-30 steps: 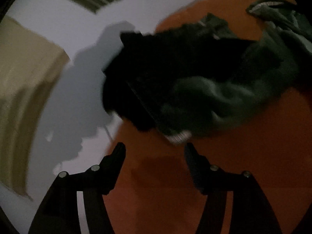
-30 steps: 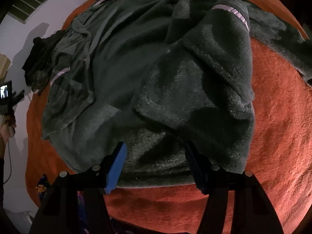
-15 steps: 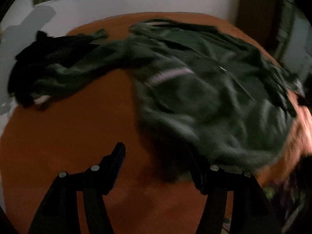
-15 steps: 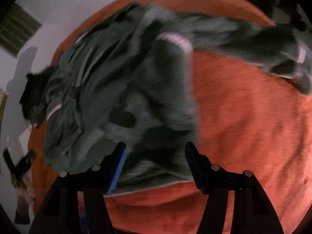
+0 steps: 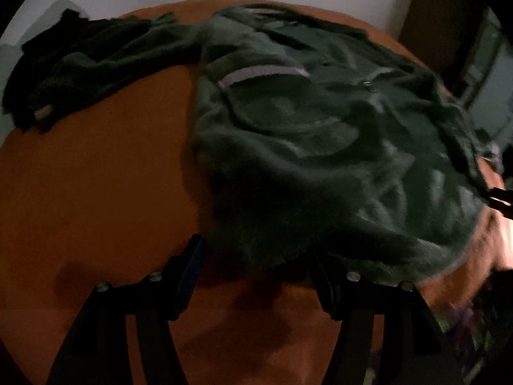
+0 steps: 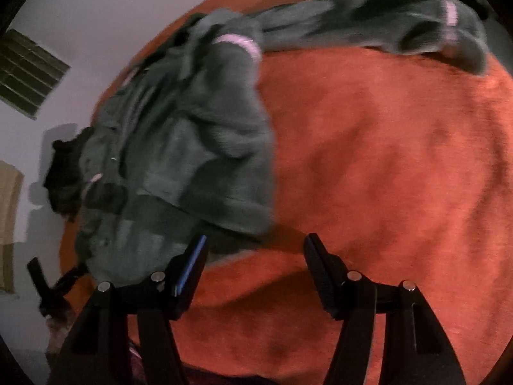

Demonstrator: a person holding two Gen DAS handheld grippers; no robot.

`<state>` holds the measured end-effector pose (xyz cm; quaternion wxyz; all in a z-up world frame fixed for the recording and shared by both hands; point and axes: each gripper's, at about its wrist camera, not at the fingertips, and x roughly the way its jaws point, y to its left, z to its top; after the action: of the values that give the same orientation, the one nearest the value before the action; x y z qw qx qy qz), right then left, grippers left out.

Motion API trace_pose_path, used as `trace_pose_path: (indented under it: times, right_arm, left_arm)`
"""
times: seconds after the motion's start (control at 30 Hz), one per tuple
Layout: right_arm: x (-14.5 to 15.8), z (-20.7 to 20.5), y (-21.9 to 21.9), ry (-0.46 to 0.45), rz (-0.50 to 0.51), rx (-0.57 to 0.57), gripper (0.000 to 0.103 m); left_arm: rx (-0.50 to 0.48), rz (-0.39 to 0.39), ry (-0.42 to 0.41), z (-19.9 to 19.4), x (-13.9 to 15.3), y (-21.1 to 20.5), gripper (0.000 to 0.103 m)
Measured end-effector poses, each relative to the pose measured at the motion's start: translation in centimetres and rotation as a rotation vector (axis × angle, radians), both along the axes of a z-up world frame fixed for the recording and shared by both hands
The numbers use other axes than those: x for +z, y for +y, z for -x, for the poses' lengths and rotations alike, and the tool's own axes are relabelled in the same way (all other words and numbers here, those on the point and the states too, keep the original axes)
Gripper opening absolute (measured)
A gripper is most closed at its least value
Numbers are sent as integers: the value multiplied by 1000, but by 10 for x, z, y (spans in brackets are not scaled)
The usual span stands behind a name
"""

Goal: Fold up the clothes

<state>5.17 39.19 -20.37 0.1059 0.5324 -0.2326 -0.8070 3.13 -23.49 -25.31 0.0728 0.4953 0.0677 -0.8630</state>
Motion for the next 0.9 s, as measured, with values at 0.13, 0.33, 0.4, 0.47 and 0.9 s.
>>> trace_pose_path:
  times: [0.13,0.33,0.4,0.47,0.9]
  right_arm:
    - [-1,18,-24,12,-163,-13,29]
    - [58,-8,5,123,-120,-224,6]
    - [82,-32,10,169,-93,-242,6]
    - [90,-55,11,173,-63,-226,6]
    - [9,-79,17,-122,-49,-91,20]
  left_arm:
    - [92,135,23,1,-1,6,7]
    - [249,199,142,-51,46,-22,6]
    - [269,162,147,-72,57,-31,6]
    - [252,183,114,-88,58,-30,6]
    - [87,194,-174,-112,19,-5,31]
